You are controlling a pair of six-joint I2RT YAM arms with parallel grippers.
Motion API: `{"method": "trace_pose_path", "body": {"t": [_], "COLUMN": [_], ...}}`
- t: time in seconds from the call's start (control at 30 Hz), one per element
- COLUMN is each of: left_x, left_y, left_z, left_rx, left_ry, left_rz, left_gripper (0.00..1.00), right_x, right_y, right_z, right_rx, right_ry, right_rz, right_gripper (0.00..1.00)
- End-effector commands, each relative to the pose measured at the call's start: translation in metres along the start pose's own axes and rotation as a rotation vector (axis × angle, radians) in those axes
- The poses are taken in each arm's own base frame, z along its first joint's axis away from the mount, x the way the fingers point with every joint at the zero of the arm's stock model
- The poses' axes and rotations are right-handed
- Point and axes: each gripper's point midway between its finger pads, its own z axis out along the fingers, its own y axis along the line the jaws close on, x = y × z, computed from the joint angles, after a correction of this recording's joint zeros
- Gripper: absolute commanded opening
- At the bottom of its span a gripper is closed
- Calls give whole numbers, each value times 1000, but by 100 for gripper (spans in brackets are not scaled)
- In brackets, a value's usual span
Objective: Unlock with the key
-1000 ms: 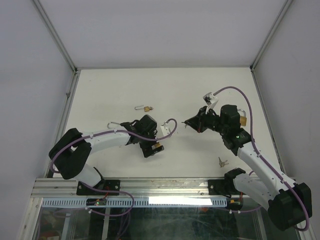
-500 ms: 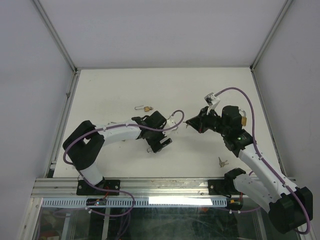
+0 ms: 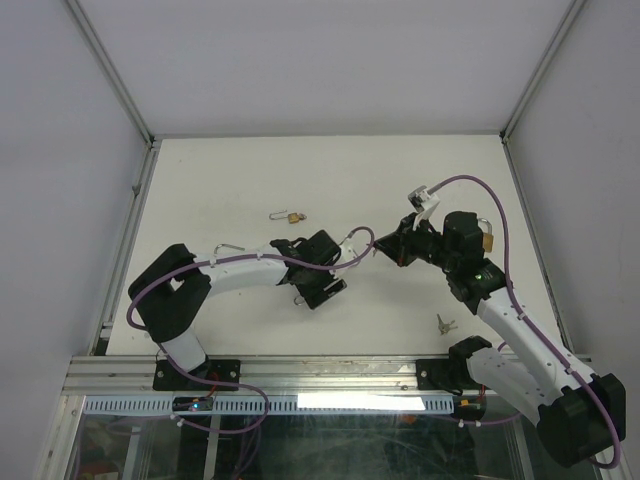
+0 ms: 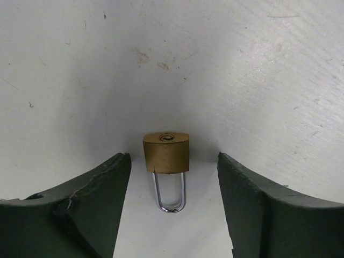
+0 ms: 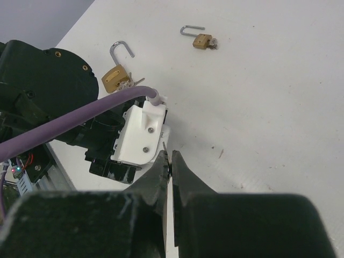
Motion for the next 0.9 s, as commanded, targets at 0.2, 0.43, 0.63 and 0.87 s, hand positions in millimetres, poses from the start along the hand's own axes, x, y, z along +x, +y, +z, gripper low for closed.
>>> {"method": "trace_pose_path", "body": {"t": [0.2,0.43,0.63,0.87], "left_x": [-5,-7,-28,-91], "left_y": [17,19,23,24], "left_z": [4,1,-22,-102], "left_rx": [-35,-29,-54,-111], "left_ry": [-30,-56,-194,-648], "left_rz": [-19,-17,22,232], "left_gripper": [45,7,0,0], "right_x": [-20,-21,-24,-44], "right_y": [4,3,5,8], "right_z": [-4,-4,-2,-5], "right_rx": [-2,4,-2,-3], "right_ry": [-57,-52,-47,-76], "right_rz": [-50,-45,-36,-38], "right_gripper": [0,0,0,0]}}
